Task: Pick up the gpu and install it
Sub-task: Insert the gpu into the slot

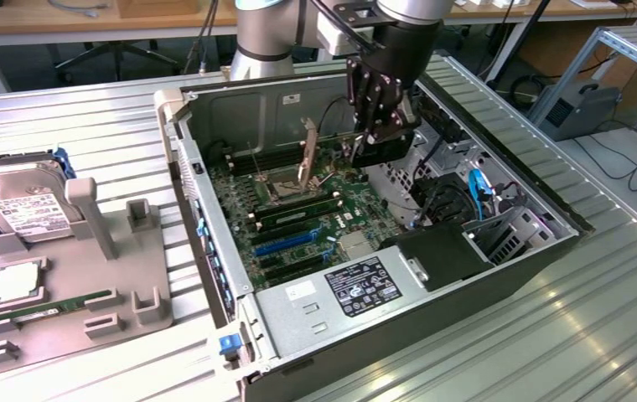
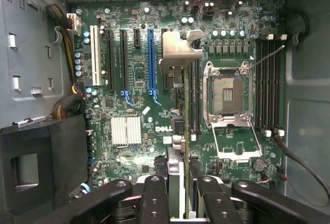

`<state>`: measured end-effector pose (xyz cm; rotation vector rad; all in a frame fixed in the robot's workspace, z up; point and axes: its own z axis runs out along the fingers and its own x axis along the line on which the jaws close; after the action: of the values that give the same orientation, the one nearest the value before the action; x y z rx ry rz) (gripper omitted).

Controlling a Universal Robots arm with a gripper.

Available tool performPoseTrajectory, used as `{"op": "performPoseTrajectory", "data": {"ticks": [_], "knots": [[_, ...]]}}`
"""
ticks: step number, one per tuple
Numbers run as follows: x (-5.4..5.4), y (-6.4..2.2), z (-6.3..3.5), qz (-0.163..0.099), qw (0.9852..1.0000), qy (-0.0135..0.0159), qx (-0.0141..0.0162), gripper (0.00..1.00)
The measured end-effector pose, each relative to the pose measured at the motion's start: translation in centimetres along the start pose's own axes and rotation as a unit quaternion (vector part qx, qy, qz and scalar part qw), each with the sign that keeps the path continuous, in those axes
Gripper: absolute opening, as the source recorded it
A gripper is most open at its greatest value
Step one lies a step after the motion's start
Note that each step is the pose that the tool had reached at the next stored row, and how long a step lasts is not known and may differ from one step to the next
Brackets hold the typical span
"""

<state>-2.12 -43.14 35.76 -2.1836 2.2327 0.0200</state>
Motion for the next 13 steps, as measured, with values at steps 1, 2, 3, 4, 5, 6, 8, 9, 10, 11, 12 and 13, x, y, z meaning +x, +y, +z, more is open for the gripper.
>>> {"op": "performPoseTrajectory", "data": {"ticks": [1, 2, 3, 4, 5, 6, 8, 9, 10, 11, 12, 13], "knots": [[0.13, 0.01, 0.09, 0.000, 1.0000, 0.0000, 0.0000, 0.27], [0.28, 0.03, 0.17, 0.000, 1.0000, 0.0000, 0.0000, 0.27], [0.29, 0.04, 0.17, 0.000, 1.0000, 0.0000, 0.0000, 0.27], [0.30, 0.04, 0.18, 0.000, 1.0000, 0.0000, 0.0000, 0.27], [0.33, 0.05, 0.18, 0.000, 1.0000, 0.0000, 0.0000, 0.27], [0.34, 0.05, 0.19, 0.000, 1.0000, 0.0000, 0.0000, 0.27], [0.43, 0.07, 0.23, 0.000, 1.0000, 0.0000, 0.0000, 0.27], [0.44, 0.08, 0.23, 0.000, 1.0000, 0.0000, 0.0000, 0.27], [0.44, 0.09, 0.23, 0.000, 1.0000, 0.0000, 0.0000, 0.27], [0.44, 0.11, 0.23, 0.000, 1.0000, 0.0000, 0.0000, 0.27], [0.44, 0.13, 0.23, 0.000, 1.0000, 0.0000, 0.0000, 0.27], [0.44, 0.16, 0.23, 0.000, 1.0000, 0.0000, 0.0000, 0.27]]}}
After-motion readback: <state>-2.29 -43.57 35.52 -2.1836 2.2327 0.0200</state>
